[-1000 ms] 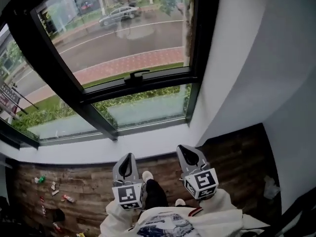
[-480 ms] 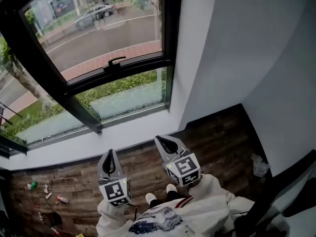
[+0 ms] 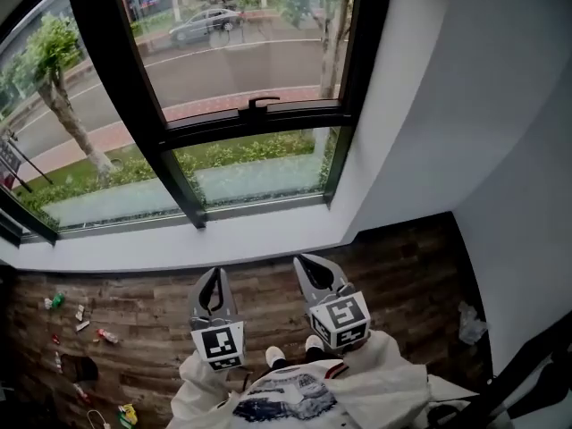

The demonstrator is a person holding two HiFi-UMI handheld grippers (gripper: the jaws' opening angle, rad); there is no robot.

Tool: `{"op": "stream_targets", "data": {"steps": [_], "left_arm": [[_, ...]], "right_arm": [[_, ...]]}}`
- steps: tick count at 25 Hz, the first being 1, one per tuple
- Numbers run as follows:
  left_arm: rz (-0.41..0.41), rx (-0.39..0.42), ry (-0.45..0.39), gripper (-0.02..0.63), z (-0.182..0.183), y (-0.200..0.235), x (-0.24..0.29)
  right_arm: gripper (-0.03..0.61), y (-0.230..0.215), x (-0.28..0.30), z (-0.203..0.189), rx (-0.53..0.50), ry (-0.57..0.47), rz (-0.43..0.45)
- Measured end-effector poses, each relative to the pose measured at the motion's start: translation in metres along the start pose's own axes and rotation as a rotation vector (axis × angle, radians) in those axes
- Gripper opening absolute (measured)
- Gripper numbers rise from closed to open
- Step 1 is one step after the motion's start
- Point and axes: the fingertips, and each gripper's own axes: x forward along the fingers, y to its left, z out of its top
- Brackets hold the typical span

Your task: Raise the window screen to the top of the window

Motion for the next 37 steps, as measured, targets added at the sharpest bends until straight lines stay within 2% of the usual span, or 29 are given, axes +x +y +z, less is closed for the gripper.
{"op": "stream_targets", "data": {"steps": [14,37], "left_arm": [[-0.007,0.006,-0.030,0.003,0.008,-0.008,-0.006],[-0.020,0.027,-0.021,0.003,0.011,-0.029,-0.003]], "right_arm": [[0.005,-0.014,-0.016,0.001,-0.041,0.002,-0.069],[0.005,-0.035,-0.032,-0.007,-0.027,0.018,-0.097]]}}
